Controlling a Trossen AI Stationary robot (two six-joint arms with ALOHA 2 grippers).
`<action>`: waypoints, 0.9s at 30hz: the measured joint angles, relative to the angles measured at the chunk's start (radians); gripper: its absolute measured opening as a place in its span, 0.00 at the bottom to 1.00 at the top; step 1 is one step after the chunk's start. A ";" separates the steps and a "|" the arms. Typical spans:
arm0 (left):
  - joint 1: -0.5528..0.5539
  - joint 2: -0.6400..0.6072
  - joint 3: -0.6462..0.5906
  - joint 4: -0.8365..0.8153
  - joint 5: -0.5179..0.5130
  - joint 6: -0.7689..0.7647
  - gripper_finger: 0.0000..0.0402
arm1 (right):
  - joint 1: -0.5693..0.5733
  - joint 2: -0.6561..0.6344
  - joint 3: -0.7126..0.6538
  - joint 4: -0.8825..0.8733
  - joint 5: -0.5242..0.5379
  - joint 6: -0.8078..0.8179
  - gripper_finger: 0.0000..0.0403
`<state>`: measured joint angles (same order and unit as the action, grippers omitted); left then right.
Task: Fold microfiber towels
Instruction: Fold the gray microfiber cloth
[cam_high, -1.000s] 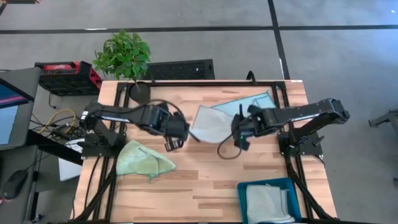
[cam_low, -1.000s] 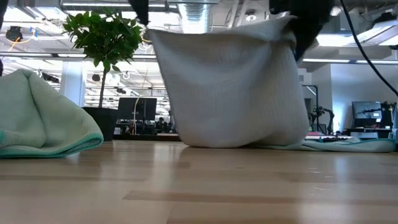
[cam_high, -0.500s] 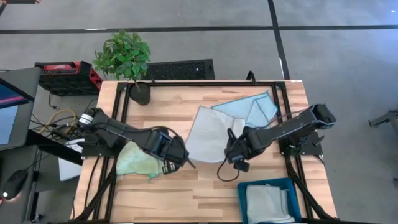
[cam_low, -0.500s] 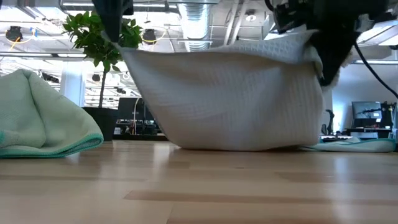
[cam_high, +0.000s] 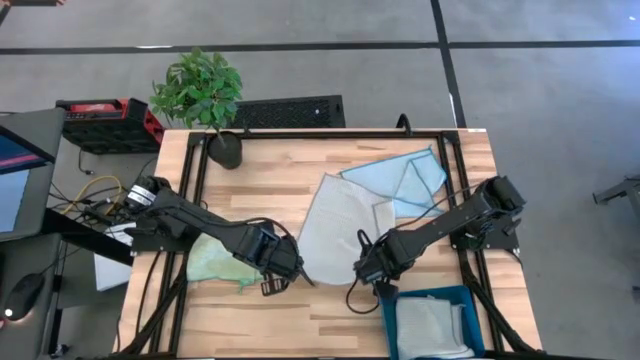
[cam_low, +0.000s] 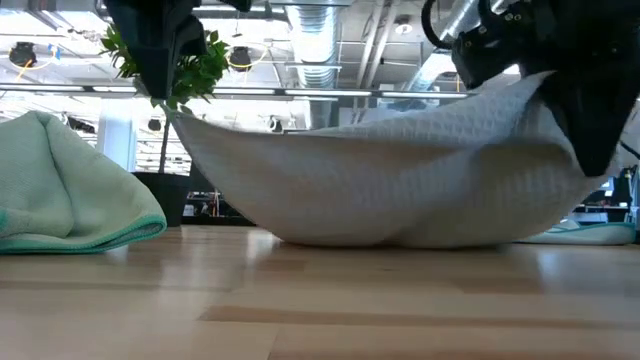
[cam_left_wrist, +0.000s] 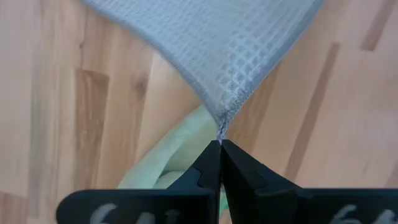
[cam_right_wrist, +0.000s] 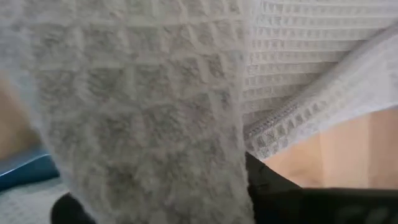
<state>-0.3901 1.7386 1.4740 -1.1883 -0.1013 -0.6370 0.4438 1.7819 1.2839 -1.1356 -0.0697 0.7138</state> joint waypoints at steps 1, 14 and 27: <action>0.000 0.000 0.000 -0.002 0.000 0.002 0.00 | -0.001 0.006 0.001 0.004 -0.019 -0.001 0.12; -0.001 0.000 0.000 0.000 -0.003 0.006 0.00 | -0.001 0.008 0.001 0.027 -0.065 0.012 0.27; -0.003 0.000 0.001 -0.002 0.008 0.005 0.00 | -0.047 -0.039 0.001 -0.036 -0.047 0.065 0.54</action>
<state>-0.3931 1.7382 1.4746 -1.1904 -0.0933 -0.6316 0.3965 1.7429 1.2854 -1.1721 -0.1165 0.7788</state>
